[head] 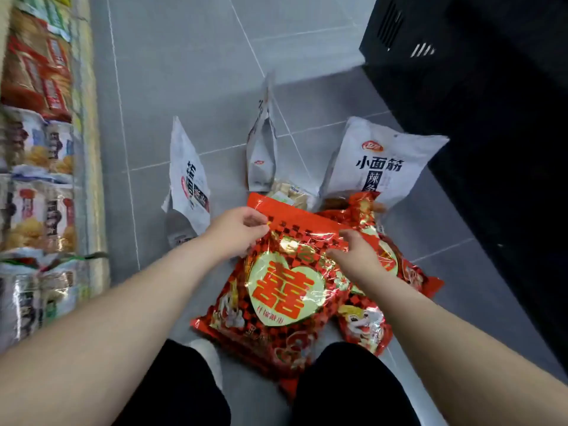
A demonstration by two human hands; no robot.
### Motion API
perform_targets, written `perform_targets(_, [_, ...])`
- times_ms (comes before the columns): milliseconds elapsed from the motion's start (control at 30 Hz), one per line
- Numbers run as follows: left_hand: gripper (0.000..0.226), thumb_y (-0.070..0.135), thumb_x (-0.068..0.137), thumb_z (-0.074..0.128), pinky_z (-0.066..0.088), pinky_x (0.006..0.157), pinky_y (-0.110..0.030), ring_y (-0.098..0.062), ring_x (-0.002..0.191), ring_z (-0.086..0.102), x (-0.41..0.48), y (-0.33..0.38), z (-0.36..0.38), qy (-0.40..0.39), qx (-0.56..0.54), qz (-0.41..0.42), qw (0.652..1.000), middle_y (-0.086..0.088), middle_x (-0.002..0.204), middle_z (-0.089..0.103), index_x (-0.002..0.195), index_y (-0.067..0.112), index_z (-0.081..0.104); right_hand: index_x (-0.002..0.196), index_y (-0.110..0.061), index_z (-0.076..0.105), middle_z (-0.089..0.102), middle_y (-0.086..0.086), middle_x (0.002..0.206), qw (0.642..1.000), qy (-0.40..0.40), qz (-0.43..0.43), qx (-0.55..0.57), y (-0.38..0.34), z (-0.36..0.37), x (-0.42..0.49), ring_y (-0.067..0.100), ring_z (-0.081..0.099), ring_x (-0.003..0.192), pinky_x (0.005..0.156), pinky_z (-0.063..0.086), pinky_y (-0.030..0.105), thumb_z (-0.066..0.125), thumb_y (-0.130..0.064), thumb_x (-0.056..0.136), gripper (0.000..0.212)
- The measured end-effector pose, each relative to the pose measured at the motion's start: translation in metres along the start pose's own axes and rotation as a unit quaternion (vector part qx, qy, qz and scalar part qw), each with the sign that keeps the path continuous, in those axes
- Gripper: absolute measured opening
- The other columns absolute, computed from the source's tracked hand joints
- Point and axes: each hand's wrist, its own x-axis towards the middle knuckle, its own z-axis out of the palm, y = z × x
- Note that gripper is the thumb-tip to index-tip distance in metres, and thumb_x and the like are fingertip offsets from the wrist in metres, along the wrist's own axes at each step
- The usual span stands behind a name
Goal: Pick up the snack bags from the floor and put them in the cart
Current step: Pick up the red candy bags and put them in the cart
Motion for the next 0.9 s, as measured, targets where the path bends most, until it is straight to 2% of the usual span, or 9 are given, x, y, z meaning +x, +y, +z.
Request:
perform_targets(67, [0.007, 0.026, 0.086, 0.065, 0.057, 0.08, -0.041, -0.02, 0.075, 0.061, 0.012, -0.014, 0.012, 0.014, 0.013, 0.021, 1.0, -0.003, 0.104, 0.068, 0.094, 0.026, 0.064, 0.145, -0.019, 0.031, 0.043, 0.011, 0.144, 0.999, 0.021, -0.044, -0.013, 0.012, 0.016, 0.021, 0.017, 0.061, 0.084, 0.065, 0.053, 0.029, 0.064, -0.02, 0.087, 0.067])
perform_targets(100, [0.009, 0.027, 0.087, 0.065, 0.055, 0.075, -0.037, -0.02, 0.076, 0.062, 0.019, -0.019, 0.016, 0.022, 0.02, 0.029, 0.999, -0.002, 0.105, 0.067, 0.095, 0.026, 0.064, 0.148, -0.019, 0.027, 0.036, 0.011, 0.15, 0.996, 0.03, -0.067, -0.051, 0.015, 0.022, 0.035, 0.021, 0.058, 0.104, 0.083, 0.051, 0.032, 0.065, -0.023, 0.086, 0.072])
perform_targets(167, [0.016, 0.027, 0.087, 0.064, 0.053, 0.069, -0.033, -0.02, 0.076, 0.063, 0.028, -0.028, 0.024, 0.027, 0.017, 0.021, 0.999, 0.0, 0.108, 0.066, 0.102, 0.023, 0.064, 0.15, -0.019, 0.019, 0.018, 0.009, 0.159, 0.984, 0.042, -0.088, -0.15, 0.021, 0.032, 0.058, 0.027, 0.025, 0.142, 0.116, 0.024, 0.041, 0.065, -0.03, 0.087, 0.079])
perform_targets(233, [0.014, 0.027, 0.087, 0.065, 0.056, 0.08, -0.038, -0.019, 0.079, 0.063, 0.029, -0.036, 0.03, 0.021, 0.008, 0.008, 1.0, 0.001, 0.109, 0.066, 0.1, 0.026, 0.064, 0.152, -0.019, 0.013, 0.008, 0.007, 0.161, 0.97, 0.042, -0.092, -0.219, 0.025, 0.037, 0.073, 0.027, 0.005, 0.148, 0.119, 0.007, 0.039, 0.062, -0.035, 0.089, 0.081])
perform_targets(300, [0.01, 0.027, 0.085, 0.066, 0.053, 0.091, -0.045, -0.022, 0.088, 0.064, 0.029, -0.044, 0.033, 0.011, 0.009, -0.001, 1.0, 0.0, 0.11, 0.066, 0.09, 0.034, 0.062, 0.152, -0.018, 0.01, 0.005, 0.008, 0.161, 0.958, 0.044, -0.097, -0.265, 0.026, 0.041, 0.087, 0.027, 0.002, 0.148, 0.119, 0.005, 0.04, 0.058, -0.039, 0.09, 0.081])
perform_targets(467, [0.011, 0.025, 0.086, 0.065, 0.049, 0.096, -0.042, -0.024, 0.099, 0.063, 0.041, -0.061, 0.034, 0.019, 0.033, -0.003, 0.999, 0.0, 0.104, 0.066, 0.097, 0.025, 0.064, 0.147, -0.013, 0.025, 0.04, 0.015, 0.146, 0.946, 0.075, -0.086, -0.302, 0.024, 0.055, 0.116, 0.035, 0.031, 0.138, 0.115, 0.021, 0.047, 0.054, -0.051, 0.088, 0.076])
perform_targets(667, [0.02, 0.029, 0.086, 0.065, 0.051, 0.092, -0.038, -0.022, 0.097, 0.062, 0.041, -0.075, 0.034, 0.025, 0.057, -0.049, 0.997, -0.003, 0.114, 0.062, 0.105, 0.027, 0.06, 0.121, -0.022, 0.062, 0.056, 0.009, 0.124, 0.94, 0.14, -0.099, -0.293, 0.022, 0.062, 0.101, 0.032, 0.044, 0.118, 0.1, 0.029, 0.044, 0.044, -0.038, 0.097, 0.034])
perform_targets(767, [0.051, 0.038, 0.081, 0.07, 0.05, 0.094, -0.039, -0.023, 0.102, 0.06, 0.046, -0.079, 0.031, 0.03, 0.035, -0.09, 0.995, -0.007, 0.12, 0.06, 0.126, 0.021, 0.052, 0.111, -0.021, 0.067, 0.062, 0.003, 0.117, 0.95, 0.149, -0.144, -0.232, 0.023, 0.062, 0.082, 0.028, 0.045, 0.116, 0.097, 0.026, 0.04, 0.044, -0.035, 0.098, 0.03])
perform_targets(900, [0.098, 0.046, 0.071, 0.076, 0.034, 0.111, -0.041, -0.027, 0.131, 0.043, 0.055, -0.075, 0.031, 0.002, -0.017, -0.14, 0.99, -0.01, 0.146, 0.042, 0.148, 0.016, 0.024, 0.096, -0.021, 0.07, 0.069, 0.002, 0.097, 0.963, 0.122, -0.192, -0.141, 0.032, 0.052, 0.057, 0.025, 0.054, 0.103, 0.095, 0.023, 0.036, 0.05, -0.032, 0.096, 0.023])
